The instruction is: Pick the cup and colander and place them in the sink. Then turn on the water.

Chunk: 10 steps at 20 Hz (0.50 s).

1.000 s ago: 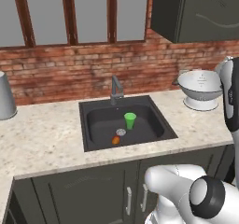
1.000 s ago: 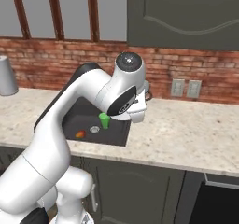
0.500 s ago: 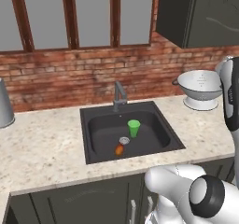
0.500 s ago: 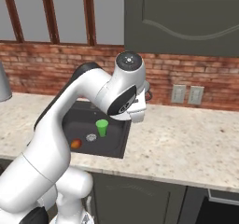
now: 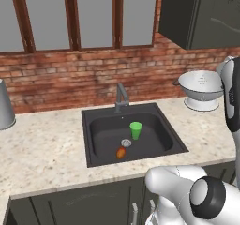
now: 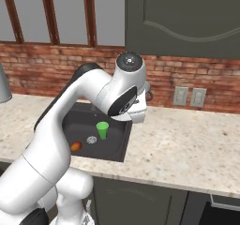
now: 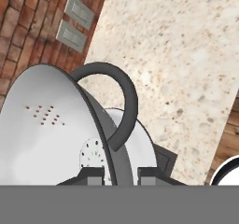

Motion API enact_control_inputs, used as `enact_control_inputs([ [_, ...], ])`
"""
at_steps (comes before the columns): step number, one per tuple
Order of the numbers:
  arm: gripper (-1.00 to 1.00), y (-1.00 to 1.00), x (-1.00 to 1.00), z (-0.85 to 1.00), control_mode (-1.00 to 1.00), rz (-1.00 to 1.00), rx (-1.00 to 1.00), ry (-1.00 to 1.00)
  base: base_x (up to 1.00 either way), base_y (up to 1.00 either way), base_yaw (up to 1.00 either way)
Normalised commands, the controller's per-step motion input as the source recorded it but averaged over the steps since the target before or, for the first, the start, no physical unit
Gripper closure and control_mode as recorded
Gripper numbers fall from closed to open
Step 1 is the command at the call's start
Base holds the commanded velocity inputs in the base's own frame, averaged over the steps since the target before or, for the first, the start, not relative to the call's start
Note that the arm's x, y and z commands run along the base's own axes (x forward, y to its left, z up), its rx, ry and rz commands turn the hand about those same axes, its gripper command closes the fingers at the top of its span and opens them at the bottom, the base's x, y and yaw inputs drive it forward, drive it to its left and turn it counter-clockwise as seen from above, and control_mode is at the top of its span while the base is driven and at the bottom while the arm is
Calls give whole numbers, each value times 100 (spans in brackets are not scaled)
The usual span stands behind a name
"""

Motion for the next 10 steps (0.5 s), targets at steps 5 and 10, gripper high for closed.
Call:
enact_control_inputs([
  [5, 100, 0, 0, 0, 100, 0, 0, 0, 0, 0, 0],
  [10, 100, 0, 0, 0, 100, 0, 0, 0, 11, 5, 0],
])
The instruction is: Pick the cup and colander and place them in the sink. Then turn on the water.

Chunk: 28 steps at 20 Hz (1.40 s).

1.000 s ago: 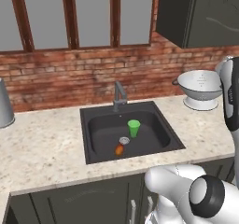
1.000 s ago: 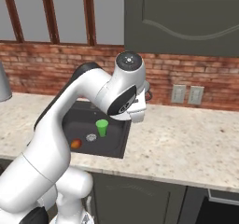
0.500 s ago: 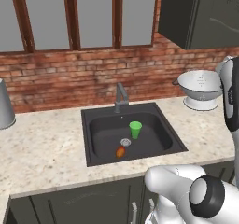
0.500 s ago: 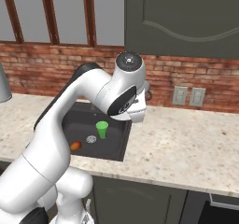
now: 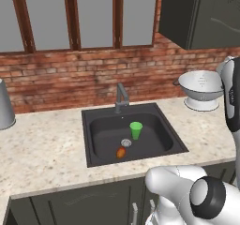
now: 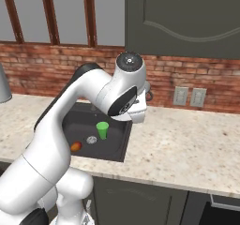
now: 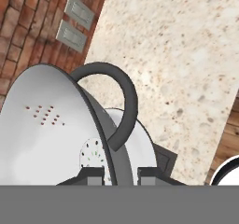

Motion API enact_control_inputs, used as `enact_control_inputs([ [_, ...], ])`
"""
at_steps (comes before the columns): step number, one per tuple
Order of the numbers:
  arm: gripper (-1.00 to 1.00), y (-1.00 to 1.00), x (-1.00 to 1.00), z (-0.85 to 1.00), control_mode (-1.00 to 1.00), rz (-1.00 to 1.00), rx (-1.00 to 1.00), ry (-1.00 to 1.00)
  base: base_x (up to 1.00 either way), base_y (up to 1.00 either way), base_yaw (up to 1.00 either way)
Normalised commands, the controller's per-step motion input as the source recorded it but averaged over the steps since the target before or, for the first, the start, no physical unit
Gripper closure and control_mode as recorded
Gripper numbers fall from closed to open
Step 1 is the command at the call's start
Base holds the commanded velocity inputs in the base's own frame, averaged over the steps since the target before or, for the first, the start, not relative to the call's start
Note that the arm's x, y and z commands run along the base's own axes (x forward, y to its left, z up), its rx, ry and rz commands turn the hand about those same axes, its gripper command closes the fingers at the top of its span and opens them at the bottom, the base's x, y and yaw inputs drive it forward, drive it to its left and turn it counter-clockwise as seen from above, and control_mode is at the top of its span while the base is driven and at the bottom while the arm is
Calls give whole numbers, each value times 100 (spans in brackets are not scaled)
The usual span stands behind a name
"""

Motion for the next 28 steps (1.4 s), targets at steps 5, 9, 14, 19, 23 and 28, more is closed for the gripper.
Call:
enact_control_inputs([
  [5, 100, 18, 16, -10, -100, 0, 0, 0, 11, 9, 0],
  [9, 100, 44, 24, -19, -100, 0, 0, 0, 0, 0, 0],
  [14, 100, 45, 25, -20, -100, 0, 0, 0, 0, 0, 0],
  [19, 100, 43, 16, -24, -100, 0, 0, 0, 0, 0, 0],
  [23, 100, 41, 8, -25, -100, 0, 0, 0, 0, 0, 0],
  [28, 100, 38, 8, -26, -100, 0, 1, 0, 0, 0, 0],
])
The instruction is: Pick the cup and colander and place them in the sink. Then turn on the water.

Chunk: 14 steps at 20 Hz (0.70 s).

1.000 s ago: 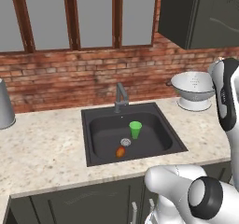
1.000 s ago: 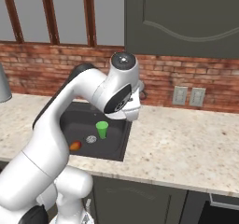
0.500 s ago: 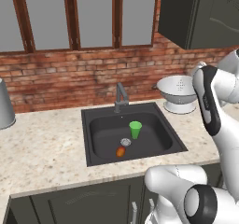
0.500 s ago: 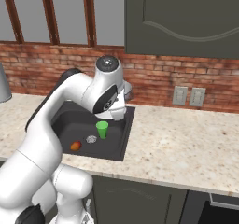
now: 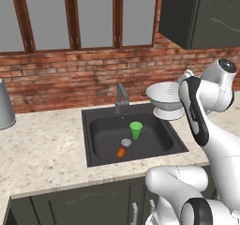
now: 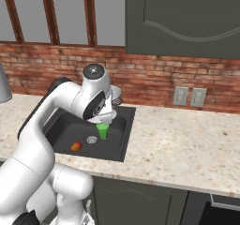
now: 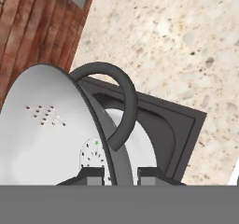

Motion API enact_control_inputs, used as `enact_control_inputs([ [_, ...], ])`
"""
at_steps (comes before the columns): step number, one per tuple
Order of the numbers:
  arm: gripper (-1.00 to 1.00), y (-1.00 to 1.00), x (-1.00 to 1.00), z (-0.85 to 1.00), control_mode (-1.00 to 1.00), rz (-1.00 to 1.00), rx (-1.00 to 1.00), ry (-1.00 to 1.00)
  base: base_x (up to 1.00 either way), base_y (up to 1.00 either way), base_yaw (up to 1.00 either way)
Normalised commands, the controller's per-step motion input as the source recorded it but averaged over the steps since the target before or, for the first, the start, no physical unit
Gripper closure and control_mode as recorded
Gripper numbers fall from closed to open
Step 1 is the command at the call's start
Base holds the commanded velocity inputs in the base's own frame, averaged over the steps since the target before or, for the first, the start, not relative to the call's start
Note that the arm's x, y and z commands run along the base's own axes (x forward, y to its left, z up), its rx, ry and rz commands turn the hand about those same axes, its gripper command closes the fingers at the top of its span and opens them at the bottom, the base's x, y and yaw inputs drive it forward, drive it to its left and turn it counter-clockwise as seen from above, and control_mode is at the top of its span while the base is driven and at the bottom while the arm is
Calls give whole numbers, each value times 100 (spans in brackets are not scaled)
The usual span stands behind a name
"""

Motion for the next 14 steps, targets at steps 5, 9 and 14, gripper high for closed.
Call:
enact_control_inputs([
  [5, 100, 33, 2, -21, -100, 0, 4, 0, 0, 0, 0],
  [9, 100, 25, 5, -13, -100, 0, 3, 0, 0, 0, 0],
  [14, 100, 20, 7, -9, -100, 0, 3, 0, 0, 0, 0],
])
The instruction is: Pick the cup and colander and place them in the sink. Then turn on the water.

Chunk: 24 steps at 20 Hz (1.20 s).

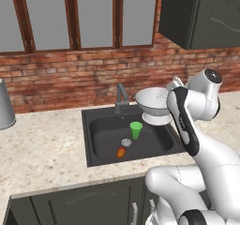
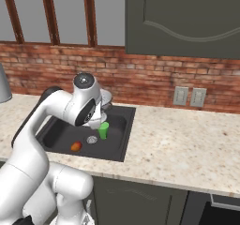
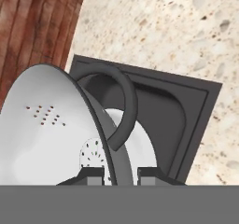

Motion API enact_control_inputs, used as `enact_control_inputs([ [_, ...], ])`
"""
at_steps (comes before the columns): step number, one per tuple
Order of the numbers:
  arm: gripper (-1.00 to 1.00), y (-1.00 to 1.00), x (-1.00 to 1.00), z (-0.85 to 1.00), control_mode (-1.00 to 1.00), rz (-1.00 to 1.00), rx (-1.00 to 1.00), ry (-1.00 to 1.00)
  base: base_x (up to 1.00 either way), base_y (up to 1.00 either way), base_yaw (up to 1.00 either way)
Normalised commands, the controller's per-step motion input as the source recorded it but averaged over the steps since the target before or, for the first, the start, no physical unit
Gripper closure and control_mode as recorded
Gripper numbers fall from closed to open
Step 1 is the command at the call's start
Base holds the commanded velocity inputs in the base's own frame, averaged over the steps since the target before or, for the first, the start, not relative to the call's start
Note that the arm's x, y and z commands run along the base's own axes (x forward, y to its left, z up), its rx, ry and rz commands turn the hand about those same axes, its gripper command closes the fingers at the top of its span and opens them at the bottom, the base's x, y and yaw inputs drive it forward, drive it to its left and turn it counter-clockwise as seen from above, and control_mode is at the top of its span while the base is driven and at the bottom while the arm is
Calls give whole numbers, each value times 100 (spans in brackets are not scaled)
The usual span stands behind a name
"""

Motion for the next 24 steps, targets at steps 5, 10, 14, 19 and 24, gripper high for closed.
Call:
enact_control_inputs([
  [5, 100, 6, 0, -11, -100, 1, 3, 0, 0, 0, 0],
  [10, 100, 1, 0, -12, -100, 0, 4, 0, 0, 0, 0],
  [14, 100, 0, 7, -8, -100, 0, 6, 0, 0, 0, 0],
  [19, 100, 0, 6, -7, -100, 0, 6, 0, 0, 0, 0],
  [24, 100, 0, 6, -3, -100, 0, 7, 0, 0, 0, 0],
])
